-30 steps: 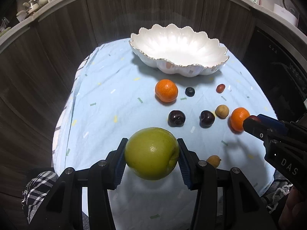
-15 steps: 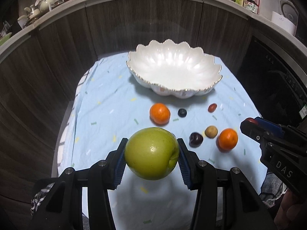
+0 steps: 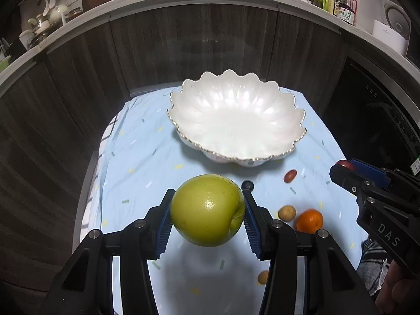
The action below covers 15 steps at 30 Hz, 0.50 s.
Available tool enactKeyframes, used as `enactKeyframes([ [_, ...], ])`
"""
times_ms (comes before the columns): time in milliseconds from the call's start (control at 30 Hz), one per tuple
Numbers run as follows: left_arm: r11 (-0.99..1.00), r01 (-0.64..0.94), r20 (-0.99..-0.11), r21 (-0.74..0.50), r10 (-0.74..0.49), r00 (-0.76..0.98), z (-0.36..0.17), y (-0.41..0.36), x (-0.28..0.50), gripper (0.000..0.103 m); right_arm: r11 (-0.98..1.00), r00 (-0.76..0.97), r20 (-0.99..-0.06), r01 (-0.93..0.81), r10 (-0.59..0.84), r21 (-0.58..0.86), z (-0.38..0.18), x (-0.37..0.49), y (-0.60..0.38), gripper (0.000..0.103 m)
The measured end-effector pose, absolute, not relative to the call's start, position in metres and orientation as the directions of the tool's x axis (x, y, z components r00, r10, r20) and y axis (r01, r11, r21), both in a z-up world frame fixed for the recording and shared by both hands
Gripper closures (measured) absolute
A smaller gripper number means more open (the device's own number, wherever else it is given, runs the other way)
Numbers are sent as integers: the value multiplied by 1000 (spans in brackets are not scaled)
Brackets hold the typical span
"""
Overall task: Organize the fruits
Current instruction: 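Lift the green apple and red date and carry both over the white bowl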
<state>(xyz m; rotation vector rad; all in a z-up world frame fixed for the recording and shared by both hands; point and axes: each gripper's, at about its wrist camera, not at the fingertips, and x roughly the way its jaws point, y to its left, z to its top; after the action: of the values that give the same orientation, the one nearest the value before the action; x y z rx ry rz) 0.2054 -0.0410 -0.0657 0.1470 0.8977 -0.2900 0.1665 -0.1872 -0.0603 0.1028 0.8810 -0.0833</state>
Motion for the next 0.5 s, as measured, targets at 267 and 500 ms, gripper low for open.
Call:
enactKeyframes([
  [267,950,312,-788,5,-188,586,-65,-50,228,55,993,637,-770,108,-33,48,-57,189,-196,71],
  [500,949,313,-779,23,-180,600,-64,-61,249,55,994,657,-751,108,-62,12,-52,215,-206,71],
])
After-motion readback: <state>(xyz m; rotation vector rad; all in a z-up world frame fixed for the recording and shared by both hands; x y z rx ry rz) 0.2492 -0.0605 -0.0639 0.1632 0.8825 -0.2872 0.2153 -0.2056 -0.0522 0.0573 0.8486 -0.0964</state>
